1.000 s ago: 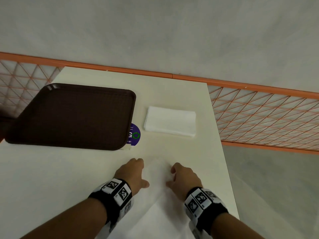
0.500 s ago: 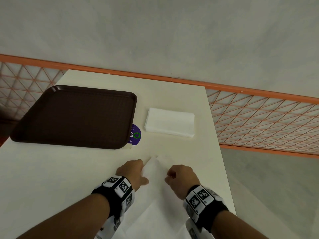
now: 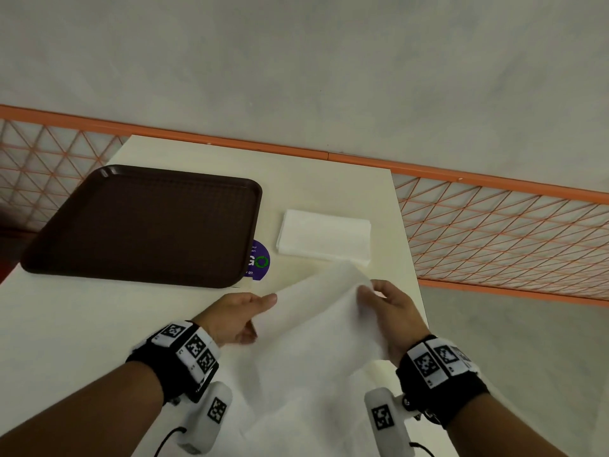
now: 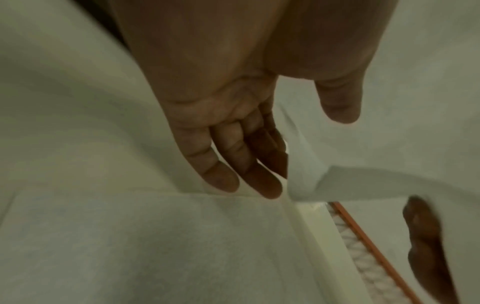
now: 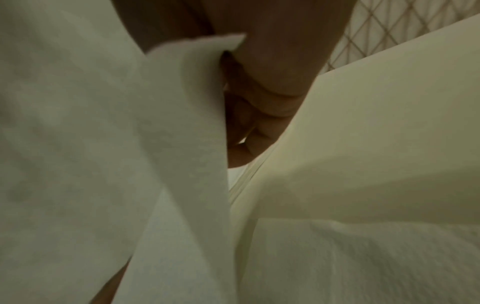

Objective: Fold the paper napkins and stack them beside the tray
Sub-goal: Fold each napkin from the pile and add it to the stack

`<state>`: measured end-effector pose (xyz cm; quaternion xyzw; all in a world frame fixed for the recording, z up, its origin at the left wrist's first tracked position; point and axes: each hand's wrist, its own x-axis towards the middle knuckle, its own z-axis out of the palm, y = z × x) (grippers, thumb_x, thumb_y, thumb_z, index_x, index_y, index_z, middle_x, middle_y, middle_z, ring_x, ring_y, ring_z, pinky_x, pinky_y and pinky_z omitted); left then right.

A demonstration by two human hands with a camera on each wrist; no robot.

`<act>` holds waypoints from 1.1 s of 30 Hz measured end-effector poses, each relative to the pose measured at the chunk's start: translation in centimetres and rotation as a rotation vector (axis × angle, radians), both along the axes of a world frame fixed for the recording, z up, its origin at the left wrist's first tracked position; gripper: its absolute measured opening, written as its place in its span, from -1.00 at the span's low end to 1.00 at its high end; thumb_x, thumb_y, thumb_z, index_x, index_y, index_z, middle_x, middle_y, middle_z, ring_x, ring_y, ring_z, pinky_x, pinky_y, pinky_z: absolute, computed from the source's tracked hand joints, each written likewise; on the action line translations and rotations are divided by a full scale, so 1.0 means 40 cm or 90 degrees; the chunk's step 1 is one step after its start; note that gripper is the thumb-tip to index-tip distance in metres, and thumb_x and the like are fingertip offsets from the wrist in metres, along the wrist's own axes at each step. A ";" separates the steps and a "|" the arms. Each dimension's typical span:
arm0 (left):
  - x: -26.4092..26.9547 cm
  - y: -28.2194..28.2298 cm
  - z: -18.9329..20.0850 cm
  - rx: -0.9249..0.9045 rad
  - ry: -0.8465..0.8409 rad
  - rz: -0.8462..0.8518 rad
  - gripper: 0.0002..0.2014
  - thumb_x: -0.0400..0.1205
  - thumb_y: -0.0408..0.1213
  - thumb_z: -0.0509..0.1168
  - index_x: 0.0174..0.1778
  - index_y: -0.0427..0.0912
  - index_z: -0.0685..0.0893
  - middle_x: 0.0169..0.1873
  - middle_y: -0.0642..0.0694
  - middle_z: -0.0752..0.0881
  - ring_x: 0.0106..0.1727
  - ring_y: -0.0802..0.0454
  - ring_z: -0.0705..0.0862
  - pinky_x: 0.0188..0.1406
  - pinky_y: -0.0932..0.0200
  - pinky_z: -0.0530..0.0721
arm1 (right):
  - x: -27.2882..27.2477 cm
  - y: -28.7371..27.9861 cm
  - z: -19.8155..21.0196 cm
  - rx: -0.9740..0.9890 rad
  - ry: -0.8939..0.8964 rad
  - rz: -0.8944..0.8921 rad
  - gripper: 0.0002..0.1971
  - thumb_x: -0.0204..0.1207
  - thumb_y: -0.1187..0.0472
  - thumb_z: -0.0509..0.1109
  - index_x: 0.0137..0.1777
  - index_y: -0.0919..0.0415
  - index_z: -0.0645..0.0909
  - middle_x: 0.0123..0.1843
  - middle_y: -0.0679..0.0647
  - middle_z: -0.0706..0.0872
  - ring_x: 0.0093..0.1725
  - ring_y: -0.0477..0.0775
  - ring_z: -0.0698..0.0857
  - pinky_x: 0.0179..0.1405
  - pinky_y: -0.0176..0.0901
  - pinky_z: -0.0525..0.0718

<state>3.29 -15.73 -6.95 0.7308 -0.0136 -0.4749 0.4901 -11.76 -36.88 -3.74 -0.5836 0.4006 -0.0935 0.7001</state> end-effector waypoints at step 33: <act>0.048 -0.039 0.006 -0.094 -0.147 0.001 -0.69 0.47 -0.49 0.49 0.01 0.00 0.73 -0.07 -0.17 0.82 -0.01 -0.10 0.80 0.02 0.02 0.77 | 0.025 -0.030 -0.039 -0.029 -0.018 0.007 -0.69 0.51 0.55 0.37 0.03 0.13 0.73 -0.11 0.07 0.82 -0.15 0.03 0.74 -0.05 -0.08 0.70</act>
